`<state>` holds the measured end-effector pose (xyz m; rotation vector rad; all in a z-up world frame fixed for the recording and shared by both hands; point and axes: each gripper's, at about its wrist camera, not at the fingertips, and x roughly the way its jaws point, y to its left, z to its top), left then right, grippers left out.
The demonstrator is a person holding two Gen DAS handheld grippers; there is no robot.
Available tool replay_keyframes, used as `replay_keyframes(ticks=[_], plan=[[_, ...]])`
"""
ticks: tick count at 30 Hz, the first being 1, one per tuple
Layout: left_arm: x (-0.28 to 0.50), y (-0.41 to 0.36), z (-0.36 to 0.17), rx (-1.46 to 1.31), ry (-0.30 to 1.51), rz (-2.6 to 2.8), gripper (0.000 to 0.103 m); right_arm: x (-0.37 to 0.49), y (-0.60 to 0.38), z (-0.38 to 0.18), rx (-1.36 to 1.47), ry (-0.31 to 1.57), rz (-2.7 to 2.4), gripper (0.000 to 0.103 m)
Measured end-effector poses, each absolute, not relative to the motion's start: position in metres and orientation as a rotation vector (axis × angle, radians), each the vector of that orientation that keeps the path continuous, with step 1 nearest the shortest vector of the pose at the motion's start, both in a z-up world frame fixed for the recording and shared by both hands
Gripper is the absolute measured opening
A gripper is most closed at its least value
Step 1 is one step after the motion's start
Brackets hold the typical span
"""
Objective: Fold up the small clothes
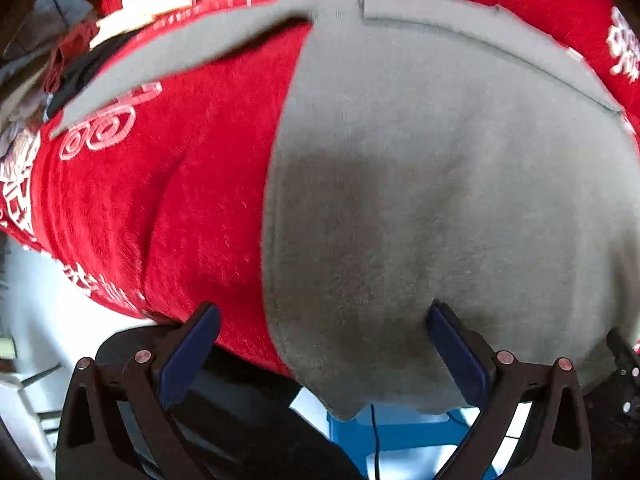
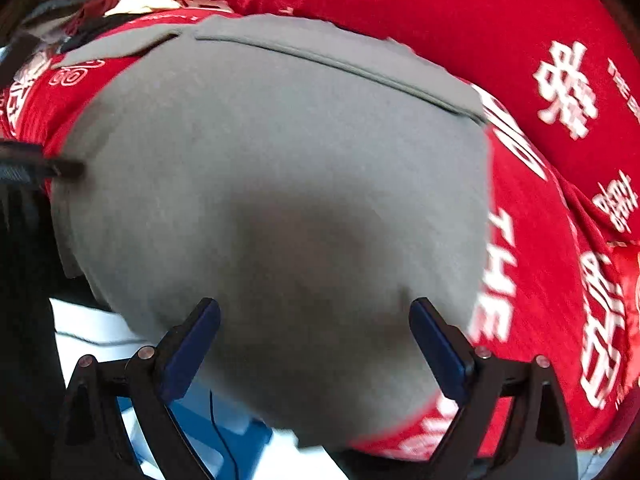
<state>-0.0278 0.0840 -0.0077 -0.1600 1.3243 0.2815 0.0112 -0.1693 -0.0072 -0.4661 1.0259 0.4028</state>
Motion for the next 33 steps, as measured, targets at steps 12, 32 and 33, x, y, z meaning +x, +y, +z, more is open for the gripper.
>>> replay_keyframes(ticks=[12, 32, 33], plan=[[-0.014, 0.260, 0.021, -0.533, 1.115, 0.518, 0.103, 0.035, -0.198, 0.003, -0.358, 1.075, 0.267, 0.098], [0.063, 0.443, -0.006, -0.698, 0.750, 0.886, 0.092, 0.061, -0.107, 0.007, -0.486, 1.103, 0.350, 0.098], [0.066, 0.446, -0.006, -0.692, 0.737, 0.893, 0.081, 0.065, -0.102, 0.013, -0.483, 1.090, 0.355, 0.098]])
